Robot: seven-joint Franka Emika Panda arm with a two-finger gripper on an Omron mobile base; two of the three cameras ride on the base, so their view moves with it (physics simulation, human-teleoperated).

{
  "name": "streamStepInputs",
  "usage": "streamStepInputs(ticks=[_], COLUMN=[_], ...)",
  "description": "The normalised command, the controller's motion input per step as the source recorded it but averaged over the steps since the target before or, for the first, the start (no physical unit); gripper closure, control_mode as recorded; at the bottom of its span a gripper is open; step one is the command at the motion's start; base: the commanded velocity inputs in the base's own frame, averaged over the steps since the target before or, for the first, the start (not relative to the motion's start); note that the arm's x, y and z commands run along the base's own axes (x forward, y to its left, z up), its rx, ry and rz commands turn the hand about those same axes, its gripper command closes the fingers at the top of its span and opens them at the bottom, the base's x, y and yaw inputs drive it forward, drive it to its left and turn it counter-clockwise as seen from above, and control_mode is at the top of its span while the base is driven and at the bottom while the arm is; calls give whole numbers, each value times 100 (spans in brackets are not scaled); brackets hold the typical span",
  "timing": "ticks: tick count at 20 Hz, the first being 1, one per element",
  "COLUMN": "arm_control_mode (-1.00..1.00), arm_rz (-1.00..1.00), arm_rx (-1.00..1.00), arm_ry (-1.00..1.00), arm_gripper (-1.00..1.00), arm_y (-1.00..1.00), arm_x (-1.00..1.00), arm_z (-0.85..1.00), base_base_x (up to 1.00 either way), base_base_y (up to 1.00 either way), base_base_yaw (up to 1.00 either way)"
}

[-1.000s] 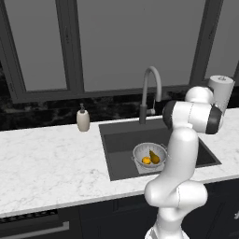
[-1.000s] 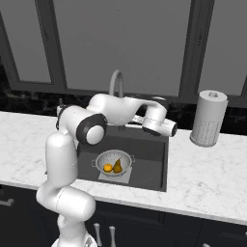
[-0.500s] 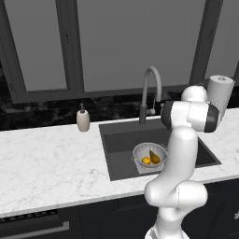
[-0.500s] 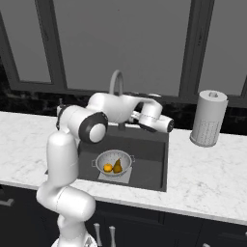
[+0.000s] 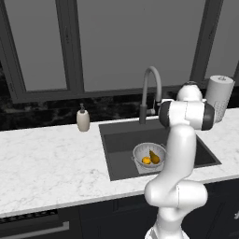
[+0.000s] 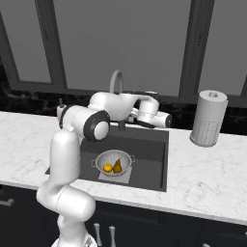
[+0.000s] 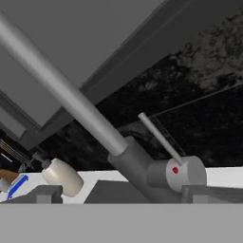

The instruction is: Put the colander in the sink, put the pear, tangerine in the colander, and turn on the sink faucet and pour water over the colander.

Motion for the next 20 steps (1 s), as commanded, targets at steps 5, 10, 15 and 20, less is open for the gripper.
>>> streamStepInputs(ticks=[5, 10, 15, 20], arm_control_mode=[-100, -100, -100, -100], arm_rz=[0, 0, 0, 0], arm_rx=[0, 0, 0, 0], arm_ry=[0, 0, 0, 0], arm_gripper=[-100, -100, -100, -100], arm_y=[0, 0, 0, 7], arm_x=[24, 19, 25, 27], arm_z=[-21, -19, -8, 0], base_base_x=[0, 0, 0, 0], base_base_y=[0, 0, 0, 0], base_base_yaw=[0, 0, 0, 0])
